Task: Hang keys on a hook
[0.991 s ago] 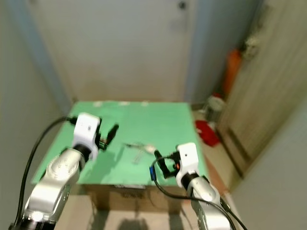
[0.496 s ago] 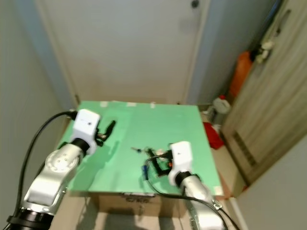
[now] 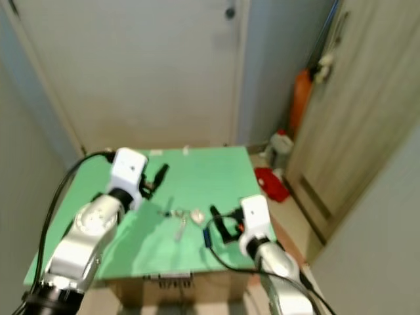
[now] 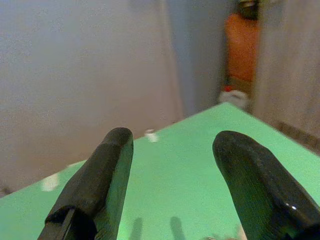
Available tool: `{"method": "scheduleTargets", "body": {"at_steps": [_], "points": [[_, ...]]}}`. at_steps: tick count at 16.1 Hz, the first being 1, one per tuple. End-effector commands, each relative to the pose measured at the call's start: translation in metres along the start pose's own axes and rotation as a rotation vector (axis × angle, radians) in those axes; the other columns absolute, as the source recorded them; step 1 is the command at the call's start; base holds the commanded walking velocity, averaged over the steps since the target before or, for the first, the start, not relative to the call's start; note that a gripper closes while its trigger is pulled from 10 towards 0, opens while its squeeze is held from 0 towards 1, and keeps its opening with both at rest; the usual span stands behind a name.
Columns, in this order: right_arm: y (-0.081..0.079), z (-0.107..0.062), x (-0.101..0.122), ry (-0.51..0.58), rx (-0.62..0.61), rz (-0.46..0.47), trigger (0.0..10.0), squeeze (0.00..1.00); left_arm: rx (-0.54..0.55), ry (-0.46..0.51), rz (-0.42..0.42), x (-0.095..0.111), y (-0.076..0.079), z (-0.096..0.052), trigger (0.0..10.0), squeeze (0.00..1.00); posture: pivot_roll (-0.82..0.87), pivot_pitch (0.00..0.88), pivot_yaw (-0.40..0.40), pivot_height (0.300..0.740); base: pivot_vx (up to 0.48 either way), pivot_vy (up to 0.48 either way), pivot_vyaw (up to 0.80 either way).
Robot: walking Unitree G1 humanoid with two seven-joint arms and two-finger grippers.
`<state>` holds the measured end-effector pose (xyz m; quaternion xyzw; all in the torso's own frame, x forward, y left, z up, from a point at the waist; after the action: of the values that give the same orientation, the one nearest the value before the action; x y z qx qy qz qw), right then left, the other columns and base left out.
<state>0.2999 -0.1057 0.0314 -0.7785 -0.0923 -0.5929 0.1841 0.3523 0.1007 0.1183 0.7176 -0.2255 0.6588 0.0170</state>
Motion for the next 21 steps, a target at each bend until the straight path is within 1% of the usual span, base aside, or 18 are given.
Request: {"method": "scheduleTargets", "body": {"at_steps": [1, 2, 4, 5, 6, 7, 8, 9, 11, 12, 13, 15, 17, 18, 19, 20, 21], "points": [[-0.012, 0.007, 0.007, 0.023, 0.033, 0.006, 10.0, 0.0, 0.044, -0.011, 0.006, -0.004, -0.015, -0.003, 10.0, 0.0, -0.03, 0.0, 0.026, 0.736, 0.439, 0.0, 0.0], [-0.012, 0.007, 0.007, 0.022, 0.033, 0.007, 10.0, 0.0, 0.048, -0.012, 0.0, -0.004, -0.016, -0.003, 10.0, 0.0, -0.03, 0.0, 0.026, 0.736, 0.439, 0.0, 0.0], [-0.012, 0.007, 0.006, 0.02, 0.037, 0.007, 10.0, 0.0, 0.062, -0.02, -0.007, -0.006, -0.02, -0.002, 10.0, 0.0, -0.03, 0.0, 0.025, 0.736, 0.0, 0.0, 0.0], [-0.013, 0.007, 0.006, 0.018, 0.043, 0.008, 10.0, 0.0, 0.04, -0.041, -0.023, -0.01, -0.017, 0.002, 10.0, 0.0, -0.03, 0.0, 0.023, 0.736, 0.0, 0.0, 0.0], [-0.014, 0.007, 0.005, 0.015, 0.047, 0.01, 10.0, 0.0, 0.003, -0.054, -0.022, -0.012, -0.011, 0.008, 10.0, 0.0, -0.03, 0.0, 0.018, 0.736, 0.0, 0.0, 0.0], [-0.014, 0.007, 0.004, 0.013, 0.05, 0.011, 10.0, 0.0, -0.014, -0.058, -0.013, -0.013, -0.008, 0.012, 10.0, 0.0, -0.03, 0.0, 0.018, 0.736, 0.0, 0.0, 0.0], [-0.016, 0.007, 0.004, 0.01, 0.058, 0.008, 10.0, 0.0, -0.077, -0.071, -0.006, -0.012, 0.004, 0.024, 10.0, 0.0, -0.04, 0.0, 0.013, 0.736, 0.0, 0.0, 0.0], [-0.017, 0.007, 0.004, 0.008, 0.061, 0.006, 10.0, 0.0, -0.116, -0.09, 0.002, -0.013, 0.012, 0.032, 10.0, 0.0, -0.04, 0.0, 0.014, 0.736, 0.0, 0.0, 0.0], [-0.016, 0.003, 0.003, 0.005, 0.061, 0.003, 10.0, 0.0, -0.139, -0.111, -0.014, -0.015, 0.017, 0.042, 10.0, 0.0, -0.07, 0.0, 0.016, 0.736, 0.0, 0.0, 0.0], [-0.014, -0.002, 0.002, 0.0, 0.054, 0.001, 10.0, 0.0, -0.156, -0.135, -0.041, -0.019, 0.022, 0.048, 10.0, 0.0, -0.08, 0.0, 0.017, 0.736, 0.0, 0.0, 0.0], [-0.012, -0.007, 0.001, -0.002, 0.041, -0.002, 10.0, 0.0, -0.164, -0.159, -0.048, -0.025, 0.025, 0.05, 10.0, 0.0, -0.11, 0.006, 0.018, 0.736, 0.0, 0.0, 0.0], [-0.003, -0.021, 0.006, 0.008, 0.008, -0.008, 10.0, 0.0, -0.188, -0.195, -0.037, -0.039, 0.033, 0.054, 10.0, 0.0, -0.15, 0.03, 0.013, 0.736, 0.0, 0.0, 0.0], [0.016, -0.045, 0.015, 0.015, -0.045, -0.032, 10.0, 0.0, -0.209, -0.215, -0.01, -0.049, 0.044, 0.056, 10.0, 0.0, -0.21, 0.068, -0.009, 0.736, 0.0, 0.0, 0.0], [0.027, -0.062, 0.021, 0.016, -0.07, -0.033, 10.0, 0.0, -0.209, -0.223, 0.015, -0.054, 0.048, 0.056, 10.0, 0.0, -0.25, 0.093, -0.026, 0.736, 0.0, 0.0, 0.0], [0.032, -0.081, 0.027, 0.011, -0.064, -0.04, 10.0, 0.0, -0.197, -0.22, 0.014, -0.056, 0.05, 0.058, 10.0, 0.0, -0.3, 0.132, -0.057, 0.736, 0.0, 0.0, 0.0], [0.031, -0.087, 0.03, 0.008, -0.056, -0.042, 10.0, 0.0, -0.194, -0.217, 0.011, -0.056, 0.05, 0.058, 10.0, 0.0, -0.3, 0.132, -0.057, 0.736, 0.0, 0.0, 0.0], [0.022, -0.107, 0.035, -0.018, 0.023, -0.043, 10.0, 0.0, -0.189, -0.21, 0.035, -0.056, 0.052, 0.059, 10.0, 0.0, -0.35, 0.174, -0.096, 0.736, 0.0, 0.0, 0.0]]}}
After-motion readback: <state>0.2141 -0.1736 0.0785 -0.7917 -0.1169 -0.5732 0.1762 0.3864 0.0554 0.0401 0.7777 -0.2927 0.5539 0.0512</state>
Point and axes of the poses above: a point about 5 cm out from each wrist's last joint towards the gripper, its own z axis pointing out of the wrist towards the gripper, its own x axis along the axis of the wrist's last joint, y = z × x, the point moved 6 cm from there along z, pointing out of the wrist towards the gripper, and after that the axes turned 4 degrees about z, right-handed, at the moved point
